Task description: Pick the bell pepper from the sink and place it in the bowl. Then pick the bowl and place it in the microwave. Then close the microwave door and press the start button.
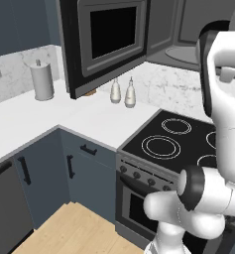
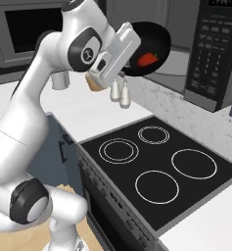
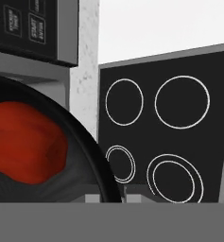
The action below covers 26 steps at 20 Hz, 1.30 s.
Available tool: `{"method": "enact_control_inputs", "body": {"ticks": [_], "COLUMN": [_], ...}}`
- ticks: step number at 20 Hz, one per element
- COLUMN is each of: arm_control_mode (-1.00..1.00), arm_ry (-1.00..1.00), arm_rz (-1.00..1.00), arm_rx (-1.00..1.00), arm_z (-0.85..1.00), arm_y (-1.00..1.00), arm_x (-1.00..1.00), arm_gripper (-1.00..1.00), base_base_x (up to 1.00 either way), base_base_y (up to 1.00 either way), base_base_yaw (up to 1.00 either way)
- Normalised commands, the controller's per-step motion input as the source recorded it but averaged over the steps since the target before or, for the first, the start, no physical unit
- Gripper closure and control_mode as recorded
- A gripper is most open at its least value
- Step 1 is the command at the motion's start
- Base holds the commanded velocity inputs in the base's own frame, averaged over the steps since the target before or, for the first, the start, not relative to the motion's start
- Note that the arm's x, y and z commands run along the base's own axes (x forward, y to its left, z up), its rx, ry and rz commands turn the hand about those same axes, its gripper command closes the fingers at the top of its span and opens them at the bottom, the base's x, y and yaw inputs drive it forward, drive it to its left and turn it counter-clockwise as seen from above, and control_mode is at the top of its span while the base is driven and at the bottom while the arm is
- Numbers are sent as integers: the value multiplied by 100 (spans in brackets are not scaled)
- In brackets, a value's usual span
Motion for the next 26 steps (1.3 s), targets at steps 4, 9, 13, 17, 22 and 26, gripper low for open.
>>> {"method": "enact_control_inputs", "body": {"ticks": [4,9,13,17,22,26], "arm_control_mode": [-100,-100,-100,-100,-100,-100], "arm_ry": [0,0,1,0,0,0], "arm_rz": [0,0,0,0,1,1], "arm_rx": [0,0,0,1,14,10], "arm_z": [0,0,0,0,0,0], "arm_y": [-34,-35,-29,-29,-8,0], "arm_x": [51,50,46,38,46,50], "arm_gripper": [100,100,100,100,100,100], "base_base_x": [0,0,0,0,0,0], "base_base_y": [0,0,0,0,0,0], "base_base_yaw": [0,0,0,0,0,0]}}
